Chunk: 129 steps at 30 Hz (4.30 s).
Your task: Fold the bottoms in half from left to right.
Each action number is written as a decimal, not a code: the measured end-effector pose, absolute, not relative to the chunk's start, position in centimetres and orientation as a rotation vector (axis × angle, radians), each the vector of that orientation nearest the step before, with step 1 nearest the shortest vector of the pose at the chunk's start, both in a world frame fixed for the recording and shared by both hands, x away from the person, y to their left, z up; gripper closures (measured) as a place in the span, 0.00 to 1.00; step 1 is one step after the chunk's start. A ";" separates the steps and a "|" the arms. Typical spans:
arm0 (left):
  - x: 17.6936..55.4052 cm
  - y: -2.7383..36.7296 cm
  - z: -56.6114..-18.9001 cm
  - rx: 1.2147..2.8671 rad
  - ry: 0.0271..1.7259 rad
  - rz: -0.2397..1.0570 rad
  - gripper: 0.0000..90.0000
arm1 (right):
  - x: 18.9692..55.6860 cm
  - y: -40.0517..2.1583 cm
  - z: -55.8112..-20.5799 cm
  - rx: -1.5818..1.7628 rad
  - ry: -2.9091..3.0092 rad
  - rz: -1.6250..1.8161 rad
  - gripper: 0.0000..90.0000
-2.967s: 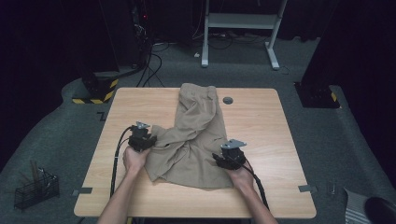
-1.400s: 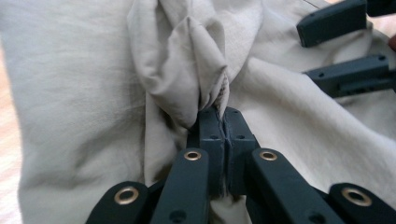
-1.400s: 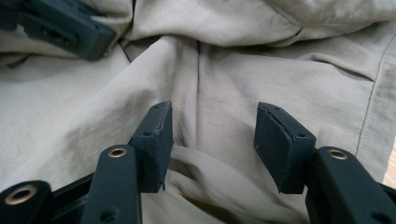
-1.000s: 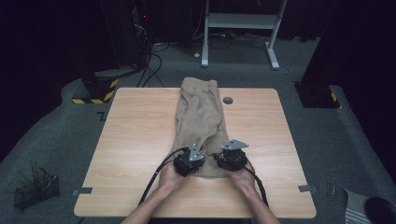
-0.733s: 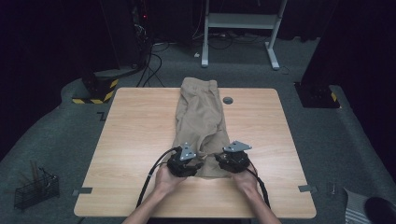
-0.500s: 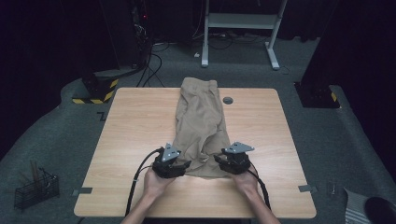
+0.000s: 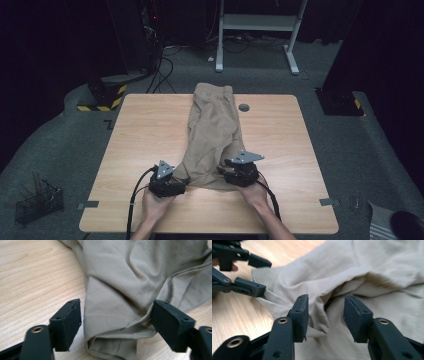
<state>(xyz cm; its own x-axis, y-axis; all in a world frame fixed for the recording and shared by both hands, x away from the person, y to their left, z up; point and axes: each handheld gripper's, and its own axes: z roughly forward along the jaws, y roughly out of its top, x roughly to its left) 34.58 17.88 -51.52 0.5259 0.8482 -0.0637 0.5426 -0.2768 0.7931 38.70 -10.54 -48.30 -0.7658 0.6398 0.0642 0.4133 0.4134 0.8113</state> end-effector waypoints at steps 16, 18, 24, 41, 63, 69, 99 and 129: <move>35.6 18.3 -50.7 1.924 1.167 0.420 0.32 | 37.6 -15.8 -49.2 0.986 2.376 1.164 0.99; 35.8 18.6 -50.3 1.908 1.176 0.437 0.33 | 37.7 -16.1 -49.6 1.014 2.380 1.162 0.99; 38.4 19.0 -49.8 1.905 1.229 0.426 0.35 | 38.1 -16.4 -49.9 1.037 2.373 1.174 0.97; 43.1 17.0 -51.7 1.932 1.280 0.385 0.41 | 38.8 -16.9 -50.5 1.055 2.374 1.150 0.98; 41.4 20.1 -51.0 1.975 1.229 0.400 0.92 | 38.4 -18.2 -51.0 1.064 2.400 1.111 0.93; 42.4 19.0 -50.2 1.935 1.202 0.390 0.52 | 38.9 -17.7 -50.5 1.092 2.360 1.167 0.74; 41.2 18.5 -51.4 2.078 1.203 0.364 0.75 | 40.7 -17.9 -49.2 1.208 2.300 1.205 0.70; 40.1 21.1 -49.1 2.008 1.140 0.341 1.00 | 41.7 -17.3 -49.7 1.134 2.327 1.115 1.00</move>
